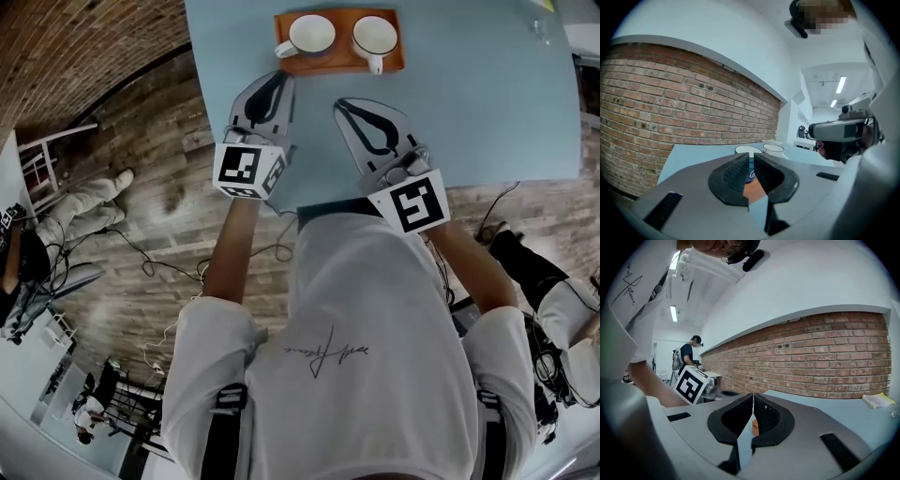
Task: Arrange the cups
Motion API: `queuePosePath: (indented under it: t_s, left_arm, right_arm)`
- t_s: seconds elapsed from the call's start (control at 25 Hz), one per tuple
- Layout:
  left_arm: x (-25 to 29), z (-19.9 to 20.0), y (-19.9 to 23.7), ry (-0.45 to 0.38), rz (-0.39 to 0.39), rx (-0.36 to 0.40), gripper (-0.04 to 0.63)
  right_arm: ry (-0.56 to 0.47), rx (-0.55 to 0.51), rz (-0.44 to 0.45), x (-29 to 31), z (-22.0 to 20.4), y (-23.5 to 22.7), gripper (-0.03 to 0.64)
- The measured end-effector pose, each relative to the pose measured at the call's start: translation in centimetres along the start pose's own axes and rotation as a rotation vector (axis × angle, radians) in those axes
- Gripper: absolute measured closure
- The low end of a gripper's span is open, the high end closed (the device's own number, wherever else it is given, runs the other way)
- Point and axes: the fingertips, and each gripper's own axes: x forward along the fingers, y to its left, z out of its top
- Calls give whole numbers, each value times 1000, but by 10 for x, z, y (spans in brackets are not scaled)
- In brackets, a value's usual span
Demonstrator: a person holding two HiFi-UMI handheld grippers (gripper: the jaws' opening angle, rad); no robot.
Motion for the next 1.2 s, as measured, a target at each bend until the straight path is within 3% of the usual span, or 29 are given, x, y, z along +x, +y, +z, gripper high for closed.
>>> queuePosePath:
  t_s: [0.08, 0.16, 0.4, 0.88, 1.2]
  left_arm:
    - [5, 1, 4, 4, -21, 19, 567]
    - [9, 2, 9, 2, -44, 9, 495]
    - [16, 0, 23, 9, -81, 36, 456]
    - [30, -29, 40, 76, -305, 96, 439]
    - [45, -39, 43, 83, -382, 102, 433]
  right_arm:
    - [1, 10, 5, 4, 3, 1, 592]
    - [0, 22, 3, 8, 6, 2, 592]
    - [23, 39, 21, 15, 4, 6, 592]
    - [74, 39, 75, 37, -10, 14, 592]
    - [104, 44, 85, 43, -21, 14, 592]
